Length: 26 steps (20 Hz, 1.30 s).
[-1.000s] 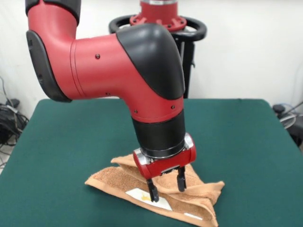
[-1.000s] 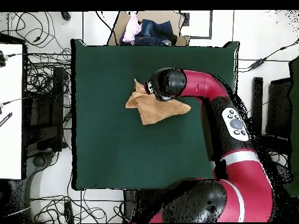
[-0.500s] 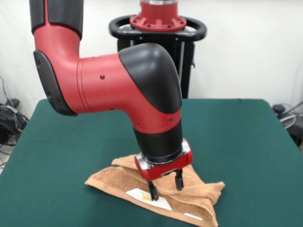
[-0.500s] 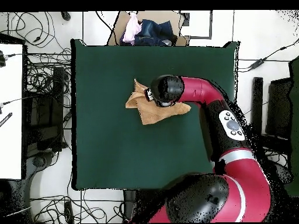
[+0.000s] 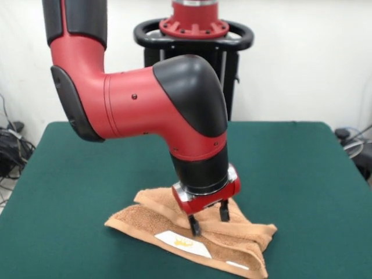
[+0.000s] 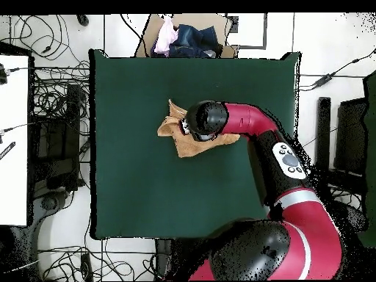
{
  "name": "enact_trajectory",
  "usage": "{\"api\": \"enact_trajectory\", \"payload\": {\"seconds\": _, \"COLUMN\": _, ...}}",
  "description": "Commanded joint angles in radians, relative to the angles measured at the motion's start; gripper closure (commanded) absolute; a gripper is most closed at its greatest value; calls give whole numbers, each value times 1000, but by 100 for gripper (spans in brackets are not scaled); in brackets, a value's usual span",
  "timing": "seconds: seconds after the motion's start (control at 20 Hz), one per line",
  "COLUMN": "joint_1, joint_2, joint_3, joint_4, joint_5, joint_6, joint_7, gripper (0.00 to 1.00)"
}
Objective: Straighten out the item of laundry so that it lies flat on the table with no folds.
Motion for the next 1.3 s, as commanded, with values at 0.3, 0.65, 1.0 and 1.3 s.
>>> {"api": "enact_trajectory", "payload": {"seconds": 0.3, "joint_1": -27, "joint_2": 54, "joint_3": -2, "joint_4": 104, "joint_5": -71, "joint_6": -100, "joint_7": -39, "gripper": 0}}
{"api": "enact_trajectory", "payload": {"seconds": 0.65, "joint_1": -36, "joint_2": 84, "joint_3": 10, "joint_4": 83, "joint_5": -77, "joint_6": -148, "joint_7": -57, "gripper": 0}}
{"api": "enact_trajectory", "payload": {"seconds": 1.0, "joint_1": -58, "joint_2": 92, "joint_3": 37, "joint_4": 86, "joint_5": -90, "joint_6": -199, "joint_7": -87, "gripper": 100}}
{"api": "enact_trajectory", "payload": {"seconds": 1.3, "joint_1": -51, "joint_2": 81, "joint_3": 29, "joint_4": 89, "joint_5": -88, "joint_6": -199, "joint_7": -60, "gripper": 100}}
